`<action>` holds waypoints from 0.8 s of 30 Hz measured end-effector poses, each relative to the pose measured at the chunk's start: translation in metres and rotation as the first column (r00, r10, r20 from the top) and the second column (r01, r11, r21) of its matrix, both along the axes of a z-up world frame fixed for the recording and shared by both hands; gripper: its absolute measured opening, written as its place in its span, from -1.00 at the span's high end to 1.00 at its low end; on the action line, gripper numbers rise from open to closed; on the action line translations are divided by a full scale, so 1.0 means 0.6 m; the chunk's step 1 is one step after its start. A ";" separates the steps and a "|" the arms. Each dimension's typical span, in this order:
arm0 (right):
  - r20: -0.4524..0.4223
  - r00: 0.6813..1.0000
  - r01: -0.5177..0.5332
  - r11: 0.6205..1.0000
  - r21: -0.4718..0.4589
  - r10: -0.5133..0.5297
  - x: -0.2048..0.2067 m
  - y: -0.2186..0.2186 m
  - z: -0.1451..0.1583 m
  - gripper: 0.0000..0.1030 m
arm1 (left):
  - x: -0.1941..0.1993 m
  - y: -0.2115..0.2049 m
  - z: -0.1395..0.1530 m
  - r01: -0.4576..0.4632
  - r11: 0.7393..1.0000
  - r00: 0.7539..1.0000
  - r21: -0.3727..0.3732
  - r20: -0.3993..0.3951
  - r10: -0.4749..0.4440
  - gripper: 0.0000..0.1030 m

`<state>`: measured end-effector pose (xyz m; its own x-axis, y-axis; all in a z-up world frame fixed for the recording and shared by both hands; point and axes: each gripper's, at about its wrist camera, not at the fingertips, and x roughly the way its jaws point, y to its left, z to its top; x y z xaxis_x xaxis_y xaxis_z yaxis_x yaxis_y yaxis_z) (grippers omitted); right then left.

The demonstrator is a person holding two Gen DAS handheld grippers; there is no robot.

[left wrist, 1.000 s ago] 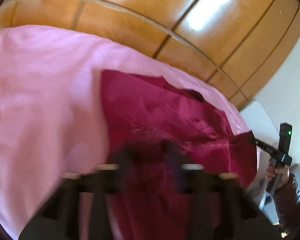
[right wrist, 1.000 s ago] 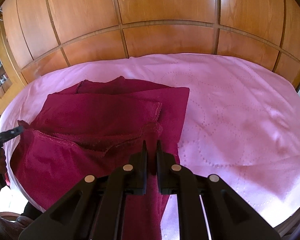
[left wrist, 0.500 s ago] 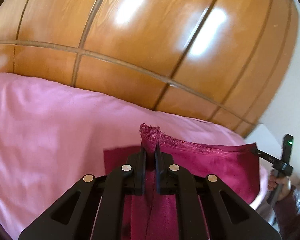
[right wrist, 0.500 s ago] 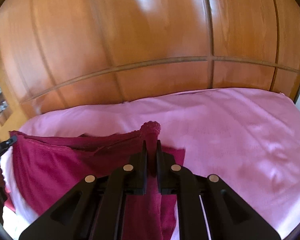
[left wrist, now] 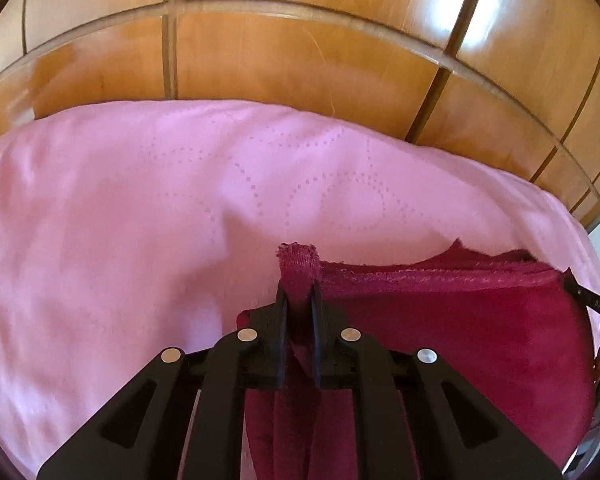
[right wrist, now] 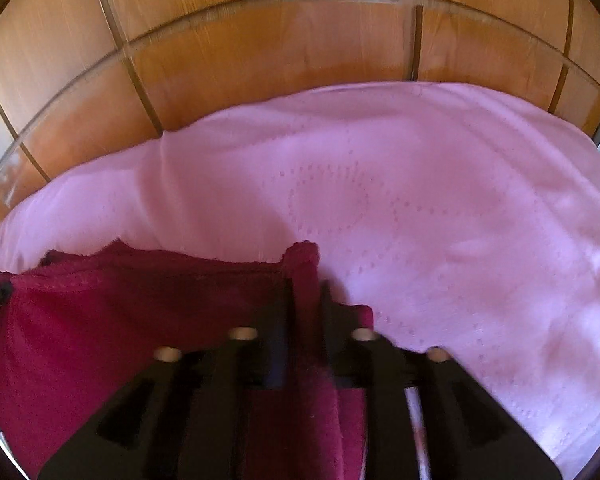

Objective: Fold small clothes

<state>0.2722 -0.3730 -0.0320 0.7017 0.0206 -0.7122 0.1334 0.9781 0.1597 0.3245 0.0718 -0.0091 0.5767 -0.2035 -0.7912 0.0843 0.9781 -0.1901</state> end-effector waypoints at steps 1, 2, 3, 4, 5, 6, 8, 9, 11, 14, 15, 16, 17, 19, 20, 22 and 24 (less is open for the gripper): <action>0.021 1.000 -0.011 0.999 0.034 0.011 -0.014 -0.010 0.010 -0.28 | -0.005 0.003 0.008 -0.004 1.000 1.000 -0.005 0.006 0.004 0.80; 0.034 0.999 -0.014 0.999 0.047 0.012 -0.024 -0.014 0.016 -0.33 | -0.012 0.007 0.014 -0.012 1.000 1.000 -0.006 0.015 0.012 0.68; 0.050 0.999 -0.022 0.998 0.067 0.018 -0.044 -0.024 0.024 -0.32 | -0.019 0.011 0.021 -0.022 1.000 0.999 -0.004 0.025 0.022 0.62; 0.056 0.998 -0.030 0.996 0.086 0.025 -0.059 -0.032 0.029 -0.32 | -0.037 0.021 0.029 -0.028 1.000 0.999 -0.009 0.041 0.028 0.57; 0.064 0.997 -0.041 0.993 0.114 0.034 -0.083 -0.042 0.033 -0.32 | -0.048 0.024 0.030 -0.027 1.000 0.999 -0.016 0.044 0.027 0.57; 0.066 0.997 -0.049 0.991 0.128 0.041 -0.098 -0.046 0.035 -0.32 | -0.064 0.030 0.033 -0.025 0.999 0.999 -0.027 0.044 0.026 0.57; 0.066 0.995 -0.083 0.981 0.174 0.072 -0.148 -0.063 0.033 -0.32 | -0.111 0.045 0.036 -0.005 0.998 0.999 -0.069 0.044 0.008 0.57; 0.066 0.994 -0.104 0.973 0.207 0.092 -0.181 -0.073 0.028 -0.32 | -0.124 0.046 0.036 0.003 0.997 0.999 -0.080 0.041 0.001 0.57; 0.063 0.990 -0.135 0.957 0.256 0.123 -0.228 -0.083 0.021 -0.31 | -0.169 0.056 0.031 0.026 0.993 0.999 -0.116 0.032 -0.023 0.57; 0.052 0.985 -0.175 0.938 0.299 0.167 -0.296 -0.084 0.005 -0.26 | -0.231 0.066 0.021 0.057 0.981 0.998 -0.187 0.011 -0.056 0.08; 0.045 0.981 -0.193 0.929 0.316 0.189 -0.319 -0.079 -0.005 -0.21 | -0.250 0.068 0.019 0.063 0.977 0.998 -0.204 0.014 -0.061 0.02; 0.037 0.978 -0.205 0.925 0.319 0.203 -0.331 -0.073 -0.013 -0.19 | -0.269 0.067 0.016 0.075 0.970 0.997 -0.232 0.011 -0.074 -0.03; 0.031 0.977 -0.210 0.926 0.315 0.211 -0.339 -0.066 -0.019 -0.15 | -0.280 0.064 0.011 0.085 0.962 0.996 -0.259 0.005 -0.087 -0.03; 0.019 0.975 -0.216 0.925 0.313 0.222 -0.347 -0.051 -0.037 -0.01 | -0.296 0.052 0.000 0.099 0.949 0.994 -0.299 -0.010 -0.106 -0.04; 0.016 0.975 -0.214 0.924 0.317 0.220 -0.345 -0.047 -0.044 0.12 | -0.299 0.046 -0.005 0.103 0.948 0.994 -0.302 -0.014 -0.112 -0.03; 0.011 0.974 -0.217 0.922 0.321 0.225 -0.333 -0.034 -0.057 0.52 | -0.300 0.032 -0.009 0.109 0.949 0.993 -0.295 -0.011 -0.118 0.02; -0.007 0.975 -0.213 0.938 0.274 0.223 -0.330 -0.020 -0.059 0.76 | -0.293 0.017 -0.015 0.114 0.966 0.992 -0.233 -0.024 -0.123 0.62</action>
